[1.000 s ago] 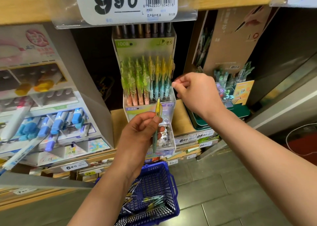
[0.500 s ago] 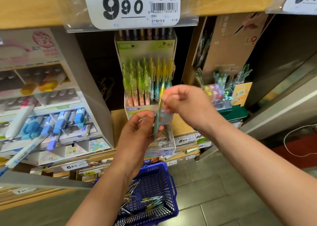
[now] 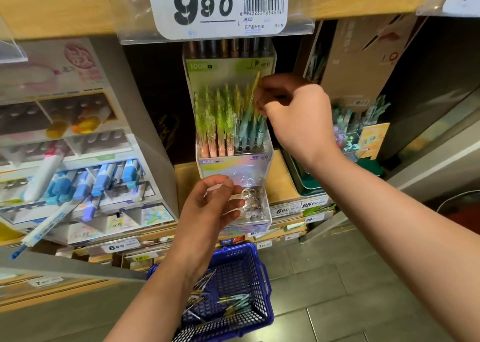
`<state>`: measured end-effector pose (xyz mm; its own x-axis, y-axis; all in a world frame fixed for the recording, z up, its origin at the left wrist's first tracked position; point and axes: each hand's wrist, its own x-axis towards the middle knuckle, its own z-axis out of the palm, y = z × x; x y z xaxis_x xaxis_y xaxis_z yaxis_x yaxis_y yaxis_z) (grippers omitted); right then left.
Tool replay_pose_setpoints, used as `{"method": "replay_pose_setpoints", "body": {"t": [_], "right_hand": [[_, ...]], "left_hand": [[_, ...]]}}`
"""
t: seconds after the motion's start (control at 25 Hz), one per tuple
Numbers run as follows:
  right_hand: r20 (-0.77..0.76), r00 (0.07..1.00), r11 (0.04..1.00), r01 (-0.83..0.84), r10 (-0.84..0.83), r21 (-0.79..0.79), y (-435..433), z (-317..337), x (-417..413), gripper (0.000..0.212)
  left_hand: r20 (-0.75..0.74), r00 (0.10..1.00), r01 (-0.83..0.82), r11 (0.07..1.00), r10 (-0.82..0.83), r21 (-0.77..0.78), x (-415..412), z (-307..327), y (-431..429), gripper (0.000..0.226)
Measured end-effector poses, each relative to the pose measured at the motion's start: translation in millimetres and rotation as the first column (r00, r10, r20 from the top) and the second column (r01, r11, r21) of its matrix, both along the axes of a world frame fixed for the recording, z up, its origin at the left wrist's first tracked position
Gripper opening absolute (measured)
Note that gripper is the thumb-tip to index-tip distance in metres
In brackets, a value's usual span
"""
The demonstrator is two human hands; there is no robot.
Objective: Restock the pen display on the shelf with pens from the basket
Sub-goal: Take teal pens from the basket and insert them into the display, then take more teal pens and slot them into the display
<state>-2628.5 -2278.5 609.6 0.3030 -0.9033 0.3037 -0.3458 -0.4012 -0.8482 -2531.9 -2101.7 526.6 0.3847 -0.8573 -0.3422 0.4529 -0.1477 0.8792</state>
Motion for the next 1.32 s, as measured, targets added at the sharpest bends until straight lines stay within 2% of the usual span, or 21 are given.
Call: {"method": "replay_pose_setpoints", "body": {"t": [0.12, 0.24, 0.44, 0.6, 0.68, 0.76, 0.84, 1.0, 1.16, 1.32], "right_hand": [[-0.134, 0.99, 0.994, -0.047, 0.034, -0.094, 7, -7, 1, 0.012], [-0.198, 0.979, 0.993, -0.061, 0.04, -0.1, 10, -15, 1, 0.012], [-0.216, 0.972, 0.994, -0.102, 0.095, -0.026, 7, -29, 4, 0.004], [-0.22, 0.967, 0.992, -0.122, 0.128, 0.038, 9, -44, 0, 0.01], [-0.218, 0.967, 0.991, -0.118, 0.129, 0.064, 11, -45, -3, 0.012], [-0.153, 0.981, 0.983, -0.096, 0.12, 0.16, 16, -41, -7, 0.01], [-0.038, 0.988, 0.939, -0.131, 0.15, 0.319, 26, -33, -12, 0.013], [0.225, 0.932, 0.74, -0.363, 0.285, 0.567, 57, -12, -26, 0.027], [0.317, 0.889, 0.65, -0.458, 0.331, 0.606, 101, -2, -47, 0.031], [0.381, 0.862, 0.59, -0.506, 0.334, 0.629, 144, -23, -68, 0.034]], "left_hand": [[-0.004, 1.0, -0.006, 1.0, 0.006, -0.006, 3, 0, 0, 0.033], [-0.004, 1.0, -0.002, 1.0, 0.002, -0.007, 3, -1, -1, 0.032], [0.005, 1.0, -0.01, 1.0, 0.01, 0.0, 3, -2, -3, 0.032], [0.001, 1.0, -0.027, 1.0, 0.027, 0.01, 2, -1, -7, 0.01], [-0.011, 0.999, -0.043, 0.999, 0.043, 0.021, 3, 0, -9, 0.007], [-0.022, 0.998, -0.055, 0.998, 0.056, 0.03, 3, 2, -10, 0.011], [-0.032, 0.998, -0.057, 0.998, 0.058, 0.035, 2, 7, -10, 0.016], [-0.057, 0.995, -0.075, 0.997, 0.077, 0.031, -2, 24, 1, 0.023], [-0.027, 0.995, -0.099, 0.995, 0.099, -0.002, -10, 46, 36, 0.025], [-0.034, 0.985, -0.168, 0.985, 0.17, 0.039, -19, 43, 76, 0.012]]}}
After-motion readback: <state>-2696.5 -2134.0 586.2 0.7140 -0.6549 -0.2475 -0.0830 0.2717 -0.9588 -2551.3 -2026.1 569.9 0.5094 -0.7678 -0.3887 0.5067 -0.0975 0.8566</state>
